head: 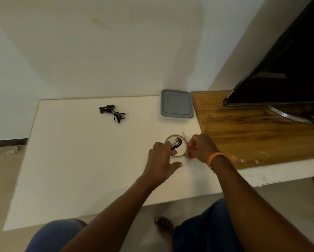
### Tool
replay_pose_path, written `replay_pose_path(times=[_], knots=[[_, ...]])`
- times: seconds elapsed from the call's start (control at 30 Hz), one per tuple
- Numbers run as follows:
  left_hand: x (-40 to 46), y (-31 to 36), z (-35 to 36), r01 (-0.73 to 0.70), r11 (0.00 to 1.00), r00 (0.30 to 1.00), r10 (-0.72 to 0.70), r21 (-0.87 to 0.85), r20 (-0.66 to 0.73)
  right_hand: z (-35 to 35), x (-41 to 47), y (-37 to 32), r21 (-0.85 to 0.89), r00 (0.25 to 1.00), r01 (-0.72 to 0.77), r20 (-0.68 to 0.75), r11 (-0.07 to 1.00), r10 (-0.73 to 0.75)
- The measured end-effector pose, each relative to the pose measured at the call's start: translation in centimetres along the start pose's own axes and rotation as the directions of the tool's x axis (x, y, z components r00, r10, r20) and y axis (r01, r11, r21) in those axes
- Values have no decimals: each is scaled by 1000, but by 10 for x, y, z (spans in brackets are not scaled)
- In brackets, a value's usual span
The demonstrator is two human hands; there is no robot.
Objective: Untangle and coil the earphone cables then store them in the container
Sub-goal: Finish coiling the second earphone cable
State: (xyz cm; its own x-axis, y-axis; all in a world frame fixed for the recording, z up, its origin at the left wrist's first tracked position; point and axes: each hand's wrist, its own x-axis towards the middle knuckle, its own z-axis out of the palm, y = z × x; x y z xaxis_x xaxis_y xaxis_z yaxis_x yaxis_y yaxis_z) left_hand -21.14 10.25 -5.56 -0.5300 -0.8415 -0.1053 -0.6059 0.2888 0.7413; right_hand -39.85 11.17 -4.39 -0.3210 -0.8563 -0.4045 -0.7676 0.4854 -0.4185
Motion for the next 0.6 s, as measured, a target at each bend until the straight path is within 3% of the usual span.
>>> replay_pose_path(times=[0.1, 0.23, 0.47, 0.6], knots=[[3, -9, 10, 1, 997, 996, -9, 81, 89, -4, 0, 1, 28, 999, 8, 31, 1000, -9], [11, -16, 5, 38, 994, 997, -45, 98, 63, -7, 2, 5, 15, 999, -35, 38, 999, 35], [15, -39, -18, 53, 995, 994, -61, 87, 87, -4, 4, -6, -187, 999, -43, 10, 981, 46], [14, -43, -28, 58, 997, 991, -63, 47, 117, 6, 10, -18, -242, 976, 178, -82, 954, -203]])
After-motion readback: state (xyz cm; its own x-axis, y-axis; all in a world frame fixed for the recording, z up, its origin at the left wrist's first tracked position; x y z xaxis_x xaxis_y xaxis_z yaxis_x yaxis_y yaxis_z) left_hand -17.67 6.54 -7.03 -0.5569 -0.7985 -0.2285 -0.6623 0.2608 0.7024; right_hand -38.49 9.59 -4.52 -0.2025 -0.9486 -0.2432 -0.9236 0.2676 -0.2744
